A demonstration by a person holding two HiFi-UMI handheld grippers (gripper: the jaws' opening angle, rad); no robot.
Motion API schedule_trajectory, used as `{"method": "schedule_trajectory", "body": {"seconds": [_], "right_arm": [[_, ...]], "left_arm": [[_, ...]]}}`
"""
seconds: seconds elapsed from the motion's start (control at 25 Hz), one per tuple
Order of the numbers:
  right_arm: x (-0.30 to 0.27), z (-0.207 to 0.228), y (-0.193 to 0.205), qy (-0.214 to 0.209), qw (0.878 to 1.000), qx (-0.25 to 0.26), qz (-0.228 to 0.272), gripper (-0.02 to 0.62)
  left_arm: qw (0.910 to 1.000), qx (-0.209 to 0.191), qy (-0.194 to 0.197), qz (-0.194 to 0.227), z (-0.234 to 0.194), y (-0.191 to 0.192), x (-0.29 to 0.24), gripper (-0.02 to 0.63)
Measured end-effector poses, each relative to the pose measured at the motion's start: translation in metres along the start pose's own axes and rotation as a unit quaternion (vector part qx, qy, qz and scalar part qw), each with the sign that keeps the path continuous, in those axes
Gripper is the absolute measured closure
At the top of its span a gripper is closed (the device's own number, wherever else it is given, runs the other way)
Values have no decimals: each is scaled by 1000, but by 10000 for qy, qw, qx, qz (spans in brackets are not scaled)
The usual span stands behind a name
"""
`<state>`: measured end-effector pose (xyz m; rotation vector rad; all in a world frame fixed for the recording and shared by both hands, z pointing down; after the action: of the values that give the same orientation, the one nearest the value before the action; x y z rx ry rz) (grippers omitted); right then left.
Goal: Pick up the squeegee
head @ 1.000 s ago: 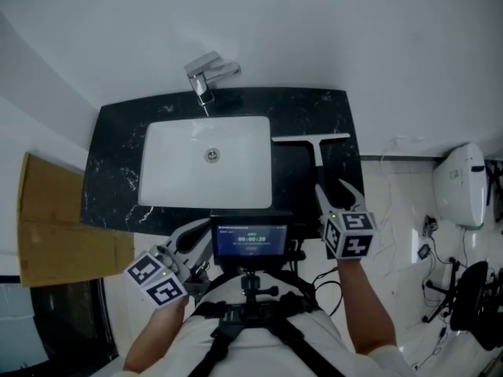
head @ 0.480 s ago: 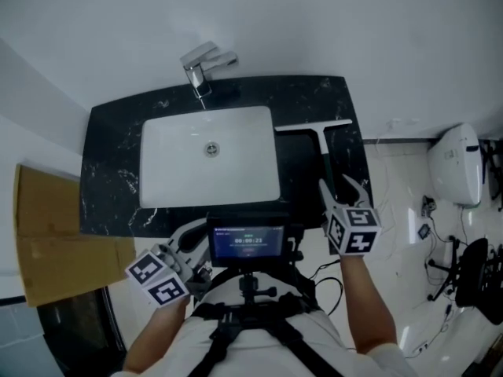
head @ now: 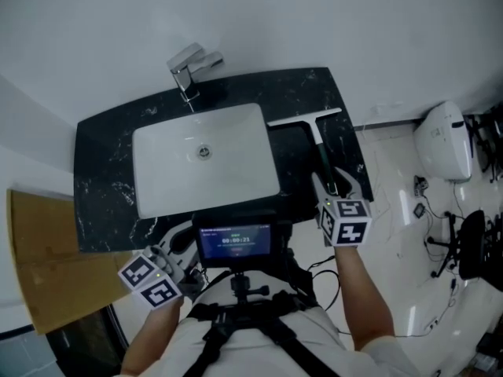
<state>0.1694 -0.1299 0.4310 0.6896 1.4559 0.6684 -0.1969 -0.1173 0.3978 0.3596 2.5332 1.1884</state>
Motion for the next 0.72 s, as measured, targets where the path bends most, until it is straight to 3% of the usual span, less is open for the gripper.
{"method": "schedule_trajectory", "body": {"seconds": [0.72], "right_arm": [[-51, 42, 9, -3, 9990, 176, -421, 396]], "left_arm": [[9998, -31, -162, 135, 12, -9, -39, 549]]}}
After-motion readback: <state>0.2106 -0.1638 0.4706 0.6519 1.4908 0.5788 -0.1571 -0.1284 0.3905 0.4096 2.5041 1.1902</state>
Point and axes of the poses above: the fingertips, and each gripper's own axes: x backward along the fingers, z to its right, y out of its underside, the point moved 10 cm from there along x, backward along the fingers, and after that the axes turned 6 degrees about -z, right-handed, at the moved point
